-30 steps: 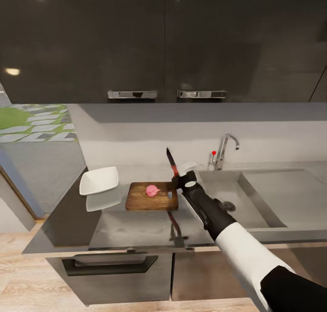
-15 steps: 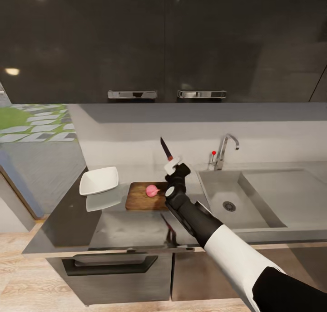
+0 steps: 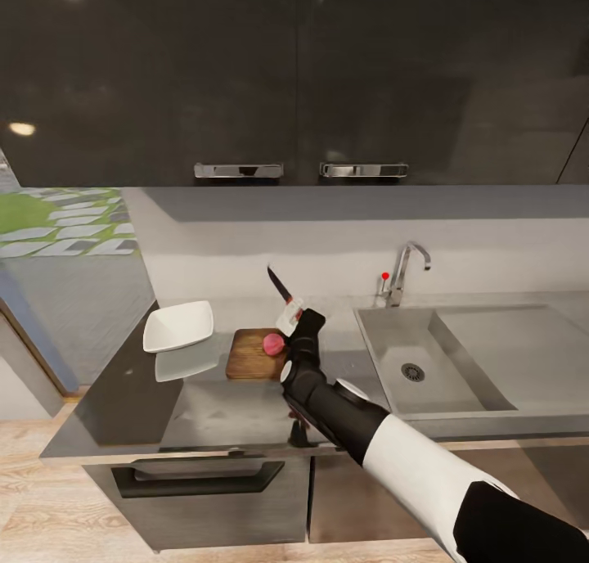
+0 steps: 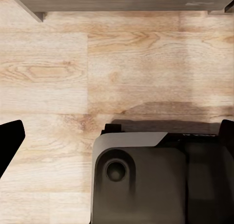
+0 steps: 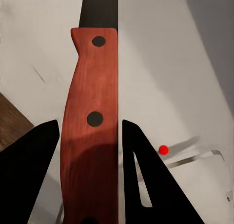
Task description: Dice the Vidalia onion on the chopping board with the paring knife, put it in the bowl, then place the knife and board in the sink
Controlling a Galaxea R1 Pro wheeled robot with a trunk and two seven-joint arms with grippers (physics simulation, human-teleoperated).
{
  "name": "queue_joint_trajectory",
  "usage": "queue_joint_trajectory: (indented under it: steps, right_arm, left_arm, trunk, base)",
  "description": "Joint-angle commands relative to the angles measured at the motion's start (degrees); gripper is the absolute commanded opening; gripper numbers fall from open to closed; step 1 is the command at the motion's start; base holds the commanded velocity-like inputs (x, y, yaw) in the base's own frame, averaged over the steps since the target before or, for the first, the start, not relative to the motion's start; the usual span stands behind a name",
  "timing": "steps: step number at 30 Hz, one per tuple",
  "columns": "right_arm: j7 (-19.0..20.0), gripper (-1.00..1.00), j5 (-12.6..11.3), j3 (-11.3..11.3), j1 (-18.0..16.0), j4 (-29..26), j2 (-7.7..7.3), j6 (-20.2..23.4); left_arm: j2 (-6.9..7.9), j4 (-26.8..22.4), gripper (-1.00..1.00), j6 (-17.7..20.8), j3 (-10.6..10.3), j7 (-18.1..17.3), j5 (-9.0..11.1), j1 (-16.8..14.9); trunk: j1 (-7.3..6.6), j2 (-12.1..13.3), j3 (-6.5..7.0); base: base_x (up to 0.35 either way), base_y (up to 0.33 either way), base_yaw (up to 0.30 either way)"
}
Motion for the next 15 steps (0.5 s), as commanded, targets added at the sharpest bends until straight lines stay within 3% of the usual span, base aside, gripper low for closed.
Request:
queue_joint_trajectory:
  steps: [1,11,15]
  right_arm:
    - [-0.18,-1.0,0.14,0.41,-0.09,0.1,0.0,0.41]
    - [-0.17,-1.0,0.07,1.72,0.06,0.24,0.0,0.54]
    - [-0.12,-1.0,0.03,3.56,0.3,0.24,0.0,0.5]
  left_arm:
    - [0.07,-0.02,1.0,-0.15,-0.49,0.43,0.57,-0.05]
    - [0.07,-0.02,1.0,-0.15,-0.49,0.43,0.57,-0.05]
    - [0.07,-0.02,1.0,-0.15,-0.49,0.43,0.57,-0.06]
  trunk:
    - [0.03,-0.12,-0.12]
    - [0.03,-0.12,-0.12]
    - [0.03,-0.12,-0.12]
  base:
    - [0.0,0.0,0.0]
    - [0.0,0.0,0.0]
    - [0.0,0.0,0.0]
